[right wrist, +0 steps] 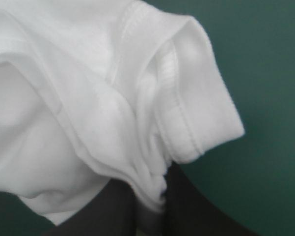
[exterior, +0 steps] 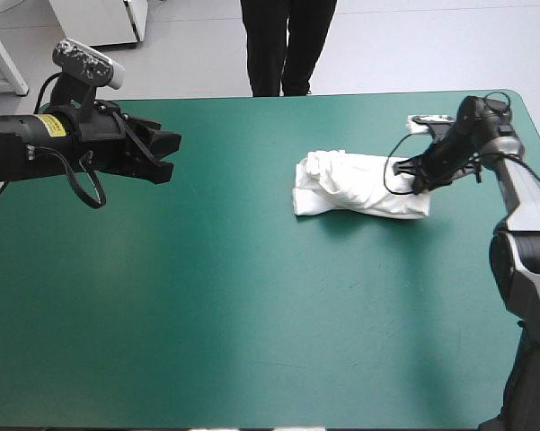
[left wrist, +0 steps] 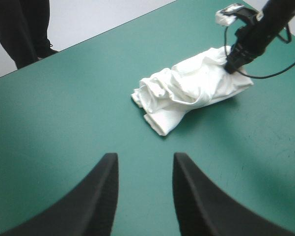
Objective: Fold the cloth
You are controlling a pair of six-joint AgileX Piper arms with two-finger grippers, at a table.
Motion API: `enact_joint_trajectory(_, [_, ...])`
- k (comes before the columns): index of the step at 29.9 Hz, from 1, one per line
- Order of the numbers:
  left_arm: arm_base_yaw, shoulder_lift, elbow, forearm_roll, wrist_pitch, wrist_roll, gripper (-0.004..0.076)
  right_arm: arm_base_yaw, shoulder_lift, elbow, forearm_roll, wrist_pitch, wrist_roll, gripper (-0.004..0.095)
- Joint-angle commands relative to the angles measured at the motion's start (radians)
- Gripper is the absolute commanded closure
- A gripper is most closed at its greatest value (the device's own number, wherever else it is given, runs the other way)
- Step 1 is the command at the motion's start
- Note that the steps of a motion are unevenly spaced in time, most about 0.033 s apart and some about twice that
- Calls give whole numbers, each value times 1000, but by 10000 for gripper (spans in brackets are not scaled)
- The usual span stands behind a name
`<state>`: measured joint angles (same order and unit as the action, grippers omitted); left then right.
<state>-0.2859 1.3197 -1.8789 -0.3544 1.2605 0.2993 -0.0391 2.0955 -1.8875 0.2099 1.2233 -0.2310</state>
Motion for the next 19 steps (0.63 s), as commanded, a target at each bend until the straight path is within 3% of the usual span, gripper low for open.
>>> enact_joint_trajectory(1, [-1,-28,-21,-30,27,2,449,-88,-151,80,-34,26,-12,909])
enact_joint_trajectory(10, [-1,-28,-21,-73,27,2,449,-265,-350,354,-122,-60,-30,909])
enact_joint_trajectory(19, [-1,-50,-21,-76,27,2,451,-321,-367,452,-210,-154,-37,909])
